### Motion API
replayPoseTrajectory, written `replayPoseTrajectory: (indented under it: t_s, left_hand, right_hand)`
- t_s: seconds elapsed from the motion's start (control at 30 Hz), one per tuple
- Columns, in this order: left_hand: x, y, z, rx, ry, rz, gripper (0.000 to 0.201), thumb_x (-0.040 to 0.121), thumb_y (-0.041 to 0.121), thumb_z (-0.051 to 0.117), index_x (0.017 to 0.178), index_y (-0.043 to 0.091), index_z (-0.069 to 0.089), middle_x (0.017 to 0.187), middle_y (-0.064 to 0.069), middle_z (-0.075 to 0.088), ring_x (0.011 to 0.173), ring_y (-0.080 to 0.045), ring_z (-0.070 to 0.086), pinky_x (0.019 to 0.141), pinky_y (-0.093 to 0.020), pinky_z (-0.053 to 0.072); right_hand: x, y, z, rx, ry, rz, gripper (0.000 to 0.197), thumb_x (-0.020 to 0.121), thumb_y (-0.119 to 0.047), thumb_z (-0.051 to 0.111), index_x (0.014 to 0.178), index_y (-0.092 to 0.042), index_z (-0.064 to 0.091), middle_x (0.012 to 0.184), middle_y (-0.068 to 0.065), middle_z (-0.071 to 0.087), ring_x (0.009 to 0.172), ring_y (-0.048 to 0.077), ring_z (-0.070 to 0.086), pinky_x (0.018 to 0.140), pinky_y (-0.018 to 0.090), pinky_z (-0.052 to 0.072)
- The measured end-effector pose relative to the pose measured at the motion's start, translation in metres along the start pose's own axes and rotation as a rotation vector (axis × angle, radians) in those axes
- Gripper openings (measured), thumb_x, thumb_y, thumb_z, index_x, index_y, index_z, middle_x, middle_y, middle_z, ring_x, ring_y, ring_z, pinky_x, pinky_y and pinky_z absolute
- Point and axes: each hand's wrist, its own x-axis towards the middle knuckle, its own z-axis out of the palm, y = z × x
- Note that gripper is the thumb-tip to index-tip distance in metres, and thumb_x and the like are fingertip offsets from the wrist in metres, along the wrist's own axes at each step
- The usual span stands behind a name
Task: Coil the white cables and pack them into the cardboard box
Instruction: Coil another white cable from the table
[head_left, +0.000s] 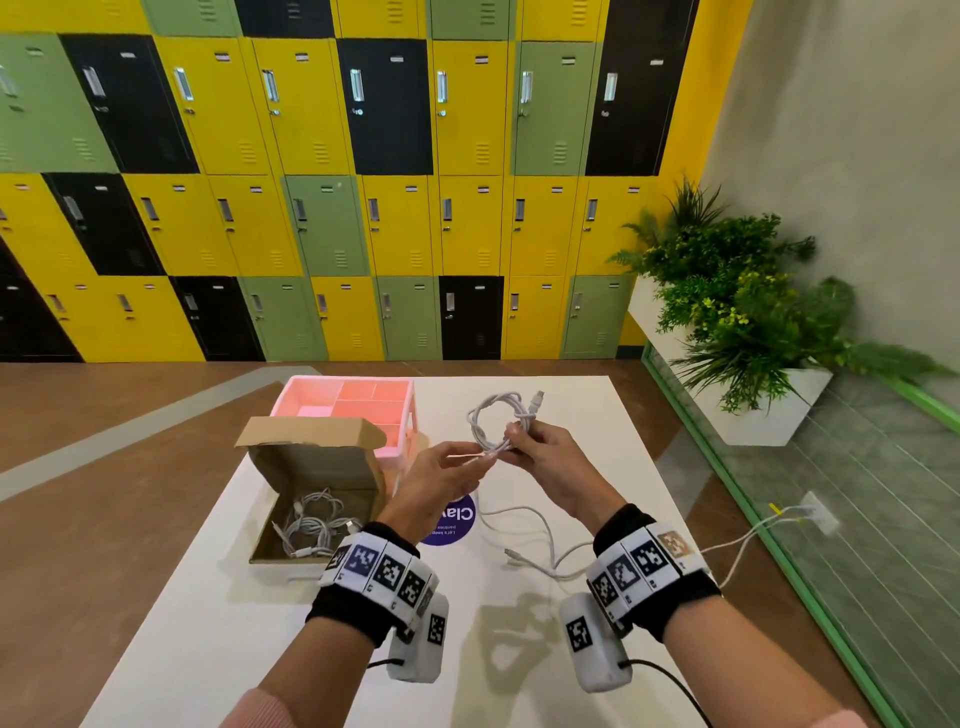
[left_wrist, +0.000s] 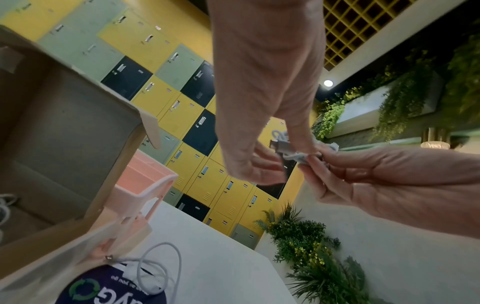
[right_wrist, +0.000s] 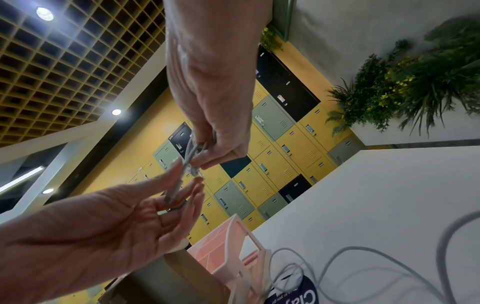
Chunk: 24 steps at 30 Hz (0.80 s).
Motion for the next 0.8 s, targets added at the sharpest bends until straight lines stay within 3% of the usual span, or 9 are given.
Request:
replayPoseTrajectory:
  t_s: [0.13, 0.3, 0.5, 0.67, 0.8]
  left_hand:
    - [-0.003, 0.003, 0.0, -0.048, 0.004, 0.029, 0.02, 0.086, 0.01, 0.066, 0.103, 0.001, 0.062, 0.089, -0.012, 0.068, 0.081, -0.019, 0.068, 0.074, -0.027, 0.054]
    - [-0.003, 0.008, 0.002, -0.117, 0.028, 0.008, 0.012, 0.091, 0.006, 0.06, 0.102, 0.002, 0.063, 0.086, -0.01, 0.064, 0.081, -0.019, 0.061, 0.078, -0.028, 0.05]
    - [0.0, 0.013, 0.004, 0.031, 0.095, 0.099, 0.008, 0.091, 0.011, 0.062, 0.092, 0.004, 0.065, 0.074, -0.007, 0.061, 0.067, -0.013, 0.058, 0.067, -0.021, 0.05]
    - [-0.001, 0.016, 0.004, 0.096, 0.055, 0.113, 0.008, 0.09, 0.012, 0.064, 0.09, 0.004, 0.066, 0.073, -0.006, 0.063, 0.069, -0.015, 0.059, 0.07, -0.024, 0.05]
    - [0.003, 0.013, -0.003, 0.038, 0.022, 0.081, 0.007, 0.09, 0.01, 0.062, 0.089, 0.004, 0.066, 0.076, -0.007, 0.062, 0.075, -0.016, 0.058, 0.078, -0.028, 0.048]
  right_hand:
    - [-0.001, -0.001, -0.002, 0.007, 0.028, 0.003, 0.012, 0.095, -0.005, 0.051, 0.096, 0.004, 0.058, 0.089, 0.013, 0.06, 0.083, 0.017, 0.063, 0.076, 0.019, 0.057]
    - [-0.002, -0.001, -0.001, 0.002, 0.057, 0.021, 0.012, 0.094, -0.005, 0.053, 0.1, 0.004, 0.059, 0.088, 0.016, 0.064, 0.077, 0.02, 0.066, 0.074, 0.023, 0.058]
    - [0.002, -0.001, -0.001, 0.011, 0.211, -0.021, 0.012, 0.092, -0.006, 0.058, 0.1, 0.002, 0.058, 0.084, 0.016, 0.066, 0.07, 0.021, 0.068, 0.065, 0.024, 0.059]
    - [0.007, -0.003, 0.0, 0.04, 0.3, 0.017, 0.015, 0.092, -0.005, 0.058, 0.101, 0.006, 0.059, 0.081, 0.016, 0.065, 0.069, 0.023, 0.066, 0.06, 0.024, 0.058]
    - [0.007, -0.003, 0.002, 0.059, 0.259, 0.039, 0.004, 0.092, -0.004, 0.058, 0.091, 0.0, 0.056, 0.081, 0.017, 0.065, 0.066, 0.021, 0.067, 0.06, 0.024, 0.059]
